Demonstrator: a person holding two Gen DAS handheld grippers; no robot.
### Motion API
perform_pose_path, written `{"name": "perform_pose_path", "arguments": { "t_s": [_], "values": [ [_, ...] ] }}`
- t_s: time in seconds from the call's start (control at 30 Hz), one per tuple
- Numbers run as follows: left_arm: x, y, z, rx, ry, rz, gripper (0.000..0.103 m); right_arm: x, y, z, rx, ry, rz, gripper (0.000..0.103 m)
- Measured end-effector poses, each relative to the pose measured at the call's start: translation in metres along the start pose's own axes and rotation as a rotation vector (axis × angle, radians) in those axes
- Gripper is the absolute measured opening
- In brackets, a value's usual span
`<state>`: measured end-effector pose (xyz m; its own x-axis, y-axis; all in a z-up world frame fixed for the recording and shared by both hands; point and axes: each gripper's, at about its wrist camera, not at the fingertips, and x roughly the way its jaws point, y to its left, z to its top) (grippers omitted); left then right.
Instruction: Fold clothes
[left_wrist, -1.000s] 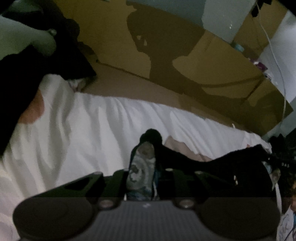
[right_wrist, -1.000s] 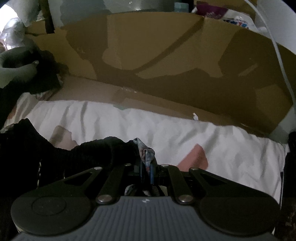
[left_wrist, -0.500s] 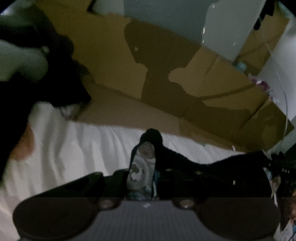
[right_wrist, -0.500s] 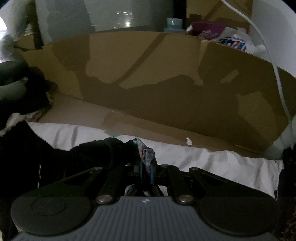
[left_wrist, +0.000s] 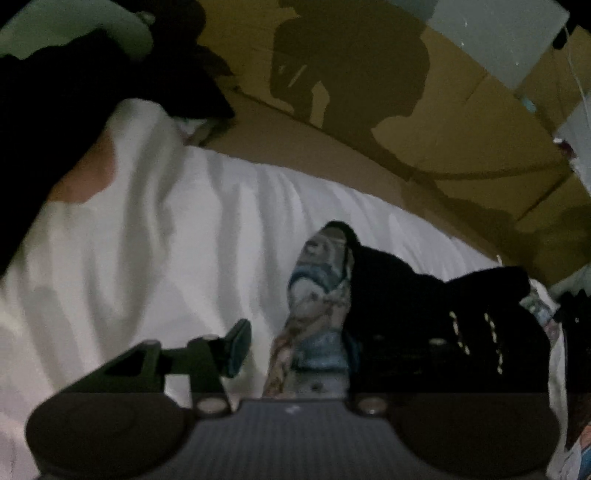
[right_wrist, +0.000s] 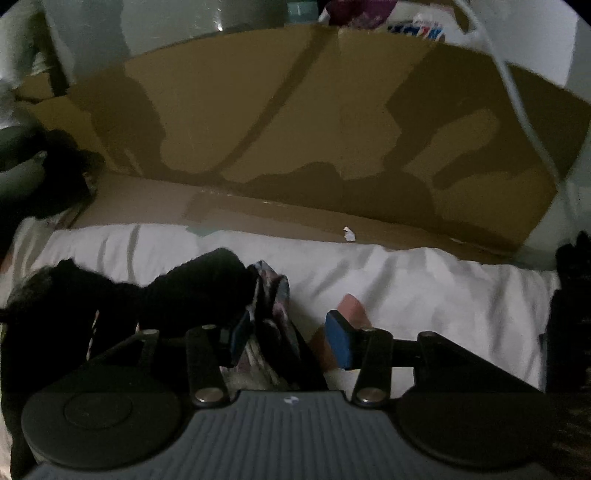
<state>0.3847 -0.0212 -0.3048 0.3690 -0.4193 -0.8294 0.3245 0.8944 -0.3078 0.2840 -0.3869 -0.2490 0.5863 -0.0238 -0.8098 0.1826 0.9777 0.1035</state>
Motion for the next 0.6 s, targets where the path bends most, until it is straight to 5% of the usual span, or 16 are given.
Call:
{"name": "perform_pose_path", "arguments": {
  "t_s": [0.13, 0.37, 0.6],
  "values": [
    [-0.018, -0.003, -0.007, 0.019, -0.008, 0.021, 0.054, -0.031, -0.002, -0.013, -0.052, 0.015, 0.026, 0.053],
    [-0.059, -0.015, -0.035, 0.016, -0.032, -0.027, 0.056, -0.088, -0.023, -0.058, 0.158, 0.071, 0.1, 0.052],
    [-0.102, -0.028, -0.071, -0.022, -0.04, -0.062, 0.057, -0.148, -0.012, -0.123, 0.109, 0.077, 0.072, 0.052]
  ]
}}
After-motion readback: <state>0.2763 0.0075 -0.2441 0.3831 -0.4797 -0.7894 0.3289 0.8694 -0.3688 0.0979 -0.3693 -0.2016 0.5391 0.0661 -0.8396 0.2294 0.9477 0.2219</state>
